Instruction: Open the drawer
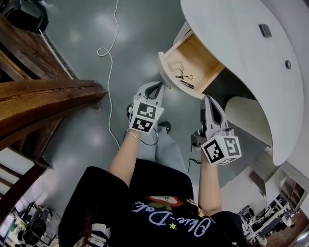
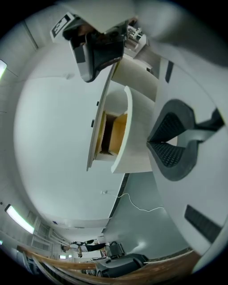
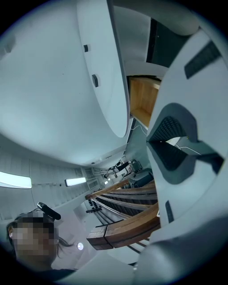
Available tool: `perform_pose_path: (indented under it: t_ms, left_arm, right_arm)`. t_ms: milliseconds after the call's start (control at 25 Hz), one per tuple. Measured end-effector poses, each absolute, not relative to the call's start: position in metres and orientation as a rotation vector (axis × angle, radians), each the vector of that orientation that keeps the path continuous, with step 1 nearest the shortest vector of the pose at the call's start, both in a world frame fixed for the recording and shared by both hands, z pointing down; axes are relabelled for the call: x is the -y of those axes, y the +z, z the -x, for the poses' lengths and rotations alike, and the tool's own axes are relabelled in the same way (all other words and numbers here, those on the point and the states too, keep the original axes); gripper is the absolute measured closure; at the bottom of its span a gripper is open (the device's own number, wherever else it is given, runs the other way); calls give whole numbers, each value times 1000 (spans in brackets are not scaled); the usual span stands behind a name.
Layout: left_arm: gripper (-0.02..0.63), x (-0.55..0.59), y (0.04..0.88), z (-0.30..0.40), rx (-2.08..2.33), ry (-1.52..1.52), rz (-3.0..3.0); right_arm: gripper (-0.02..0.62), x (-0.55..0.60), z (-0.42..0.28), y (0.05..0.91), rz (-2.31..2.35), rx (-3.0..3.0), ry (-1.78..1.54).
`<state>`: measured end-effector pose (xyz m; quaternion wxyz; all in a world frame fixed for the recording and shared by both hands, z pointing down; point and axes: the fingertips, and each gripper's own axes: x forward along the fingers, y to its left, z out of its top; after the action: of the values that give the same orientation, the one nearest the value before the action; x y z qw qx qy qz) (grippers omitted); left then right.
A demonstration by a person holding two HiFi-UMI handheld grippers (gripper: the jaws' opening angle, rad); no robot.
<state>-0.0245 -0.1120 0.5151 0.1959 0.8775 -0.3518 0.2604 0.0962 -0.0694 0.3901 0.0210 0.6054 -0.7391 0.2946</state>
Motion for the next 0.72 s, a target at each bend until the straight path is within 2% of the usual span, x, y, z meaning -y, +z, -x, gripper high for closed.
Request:
perform_pose_path:
  t_ms: [720]
  left_arm:
    - [600, 78, 396, -11, 881, 745, -2670]
  right_arm:
    - [597, 25, -134, 317, -2031, 2363, 836]
